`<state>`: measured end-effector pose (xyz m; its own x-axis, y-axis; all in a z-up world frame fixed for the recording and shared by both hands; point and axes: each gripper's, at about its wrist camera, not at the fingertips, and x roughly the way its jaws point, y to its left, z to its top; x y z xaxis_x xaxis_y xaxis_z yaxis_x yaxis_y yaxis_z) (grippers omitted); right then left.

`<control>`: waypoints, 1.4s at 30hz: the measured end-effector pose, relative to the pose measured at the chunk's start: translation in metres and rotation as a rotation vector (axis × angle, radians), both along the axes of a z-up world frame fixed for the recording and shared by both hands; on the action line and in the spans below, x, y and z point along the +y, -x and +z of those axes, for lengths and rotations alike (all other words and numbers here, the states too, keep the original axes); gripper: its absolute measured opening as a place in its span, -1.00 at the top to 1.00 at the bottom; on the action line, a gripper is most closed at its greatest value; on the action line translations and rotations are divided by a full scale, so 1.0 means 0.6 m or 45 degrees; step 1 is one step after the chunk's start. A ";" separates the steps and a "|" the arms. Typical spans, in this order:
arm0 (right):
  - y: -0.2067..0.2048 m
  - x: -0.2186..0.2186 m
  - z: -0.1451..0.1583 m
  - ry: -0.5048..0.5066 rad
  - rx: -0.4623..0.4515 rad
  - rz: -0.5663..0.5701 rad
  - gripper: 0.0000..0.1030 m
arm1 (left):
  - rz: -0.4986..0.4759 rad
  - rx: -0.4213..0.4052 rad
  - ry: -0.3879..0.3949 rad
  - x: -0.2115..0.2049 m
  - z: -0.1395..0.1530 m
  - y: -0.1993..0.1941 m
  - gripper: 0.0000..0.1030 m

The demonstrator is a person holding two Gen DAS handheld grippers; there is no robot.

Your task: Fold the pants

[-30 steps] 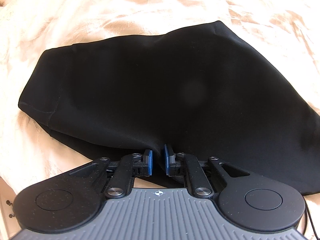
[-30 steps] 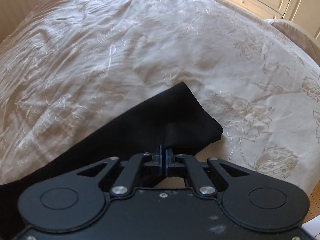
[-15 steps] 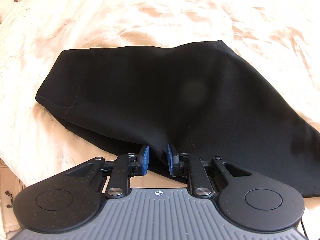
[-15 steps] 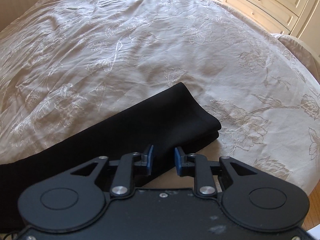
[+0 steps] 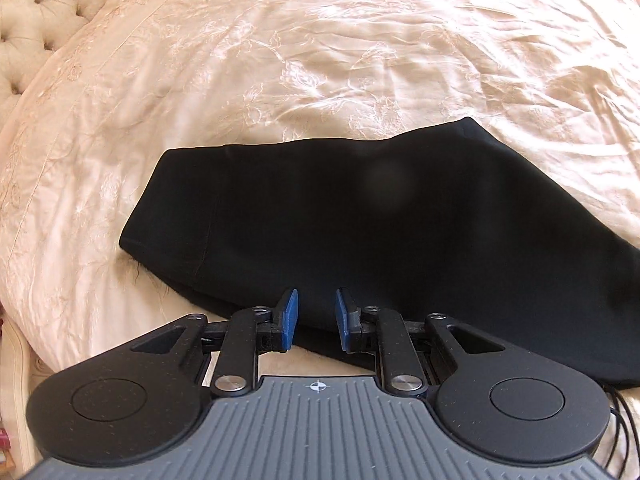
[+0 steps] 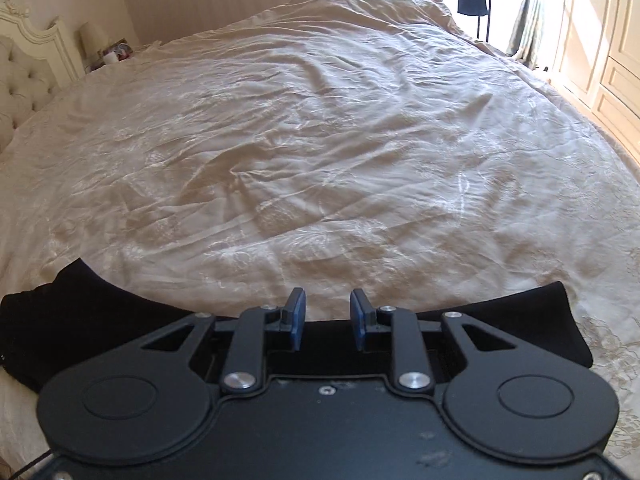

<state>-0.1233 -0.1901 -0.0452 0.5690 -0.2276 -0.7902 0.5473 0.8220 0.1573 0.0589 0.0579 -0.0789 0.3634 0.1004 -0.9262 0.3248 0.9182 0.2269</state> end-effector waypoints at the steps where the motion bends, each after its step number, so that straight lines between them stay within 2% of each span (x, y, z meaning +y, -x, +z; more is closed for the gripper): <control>1: -0.014 0.018 0.001 -0.003 0.003 0.033 0.48 | -0.023 0.016 -0.014 0.001 -0.014 -0.005 0.60; 5: -0.066 0.091 0.004 -0.055 0.023 0.156 0.48 | -0.089 0.152 -0.116 0.025 -0.077 -0.018 0.58; 8: -0.103 0.137 0.002 -0.111 0.055 0.219 0.47 | -0.185 0.204 -0.158 0.050 -0.105 -0.021 0.56; 11: -0.148 0.175 0.001 -0.170 0.062 0.274 0.44 | -0.260 0.226 -0.096 0.064 -0.090 -0.027 0.56; 16: -0.260 0.216 -0.004 -0.198 0.050 0.367 0.34 | -0.271 0.208 0.018 0.100 -0.047 -0.054 0.57; 22: -0.400 0.236 -0.027 -0.213 0.051 0.449 0.26 | -0.286 0.161 0.065 0.137 -0.015 -0.096 0.57; 28: -0.487 0.216 -0.090 -0.402 0.156 0.462 0.22 | -0.317 0.110 0.048 0.141 -0.007 -0.130 0.57; 30: -0.489 0.210 -0.109 -0.445 0.194 0.441 0.22 | -0.321 0.105 0.053 0.143 -0.006 -0.137 0.57; 32: -0.480 0.206 -0.113 -0.501 0.182 0.412 0.19 | -0.329 0.100 0.060 0.145 -0.007 -0.157 0.57; 33: -0.472 0.207 -0.109 -0.529 0.165 0.421 0.27 | -0.336 0.098 0.062 0.142 -0.006 -0.164 0.57; 34: -0.464 0.212 -0.102 -0.528 0.149 0.445 0.53 | -0.343 0.094 0.066 0.139 -0.005 -0.168 0.57; 35: -0.451 0.224 -0.090 -0.474 0.153 0.475 0.89 | -0.347 0.089 0.073 0.135 -0.004 -0.172 0.57; 37: -0.423 0.249 -0.068 -0.395 0.125 0.548 0.90 | -0.359 0.079 0.093 0.122 -0.004 -0.185 0.57; 42: -0.349 0.310 -0.030 -0.289 0.091 0.634 0.90 | -0.377 0.063 0.141 0.078 0.004 -0.224 0.56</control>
<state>0.0861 -0.0038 -0.0634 0.5078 0.2359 -0.8286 0.1169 0.9340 0.3376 0.1933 0.1047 -0.0766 0.3161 -0.1056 -0.9428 0.5899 0.8002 0.1081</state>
